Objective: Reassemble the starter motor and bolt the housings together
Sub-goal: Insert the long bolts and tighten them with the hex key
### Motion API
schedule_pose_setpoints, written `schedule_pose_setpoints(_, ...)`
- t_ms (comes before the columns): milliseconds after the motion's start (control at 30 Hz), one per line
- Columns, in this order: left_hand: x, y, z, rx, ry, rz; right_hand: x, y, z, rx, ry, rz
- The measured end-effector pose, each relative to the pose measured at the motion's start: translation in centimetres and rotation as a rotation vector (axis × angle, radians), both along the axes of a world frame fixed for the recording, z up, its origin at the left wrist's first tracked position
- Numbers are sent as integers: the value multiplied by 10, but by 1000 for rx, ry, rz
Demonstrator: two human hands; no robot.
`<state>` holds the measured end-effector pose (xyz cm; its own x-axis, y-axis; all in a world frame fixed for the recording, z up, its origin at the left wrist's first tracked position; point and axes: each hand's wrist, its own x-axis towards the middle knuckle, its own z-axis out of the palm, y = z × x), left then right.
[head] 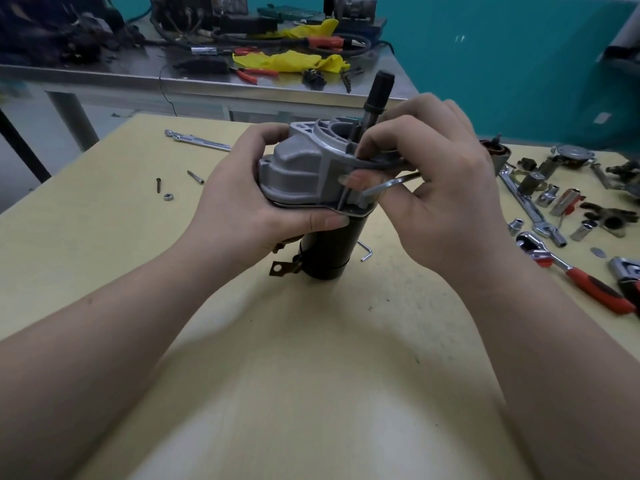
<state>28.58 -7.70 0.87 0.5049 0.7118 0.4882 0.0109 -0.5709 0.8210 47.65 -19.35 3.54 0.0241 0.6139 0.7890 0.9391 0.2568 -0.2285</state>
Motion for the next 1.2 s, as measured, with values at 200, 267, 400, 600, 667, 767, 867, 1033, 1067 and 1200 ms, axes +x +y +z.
schedule_pose_setpoints(200, 3, -2, -16, -60, -144, 24, -4, -3, 0, -32, -33, -1)
schedule_pose_setpoints(267, 3, -1, -19, -64, -166, 23, -2, -7, -1, -77, -85, 7)
schedule_pose_setpoints(400, 4, 2, -18, -47, -166, 0, 9, -14, -3, -131, -134, 21)
schedule_pose_setpoints(600, -2, 9, -21, -87, -254, -151, 8, -9, -9, -116, -107, -10)
schedule_pose_setpoints(667, -1, 10, -22, -53, -278, -161, 7, -8, -9, -119, -108, -7)
schedule_pose_setpoints(767, 1, 11, -25, 52, -289, -148, 7, -10, -9, -137, -119, 9)
schedule_pose_setpoints(867, 1, 15, -29, 105, -250, -189, 8, -11, -12, -148, -128, -9)
schedule_pose_setpoints(1033, 0, 24, -36, 255, -128, -198, 5, -11, -10, -141, -81, 10)
schedule_pose_setpoints(1067, 0, 24, -37, 265, -129, -195, 5, -11, -9, -143, -64, 25)
schedule_pose_setpoints(1200, 0, 22, -37, 265, -167, -165, 8, -10, -5, -125, 23, 80)
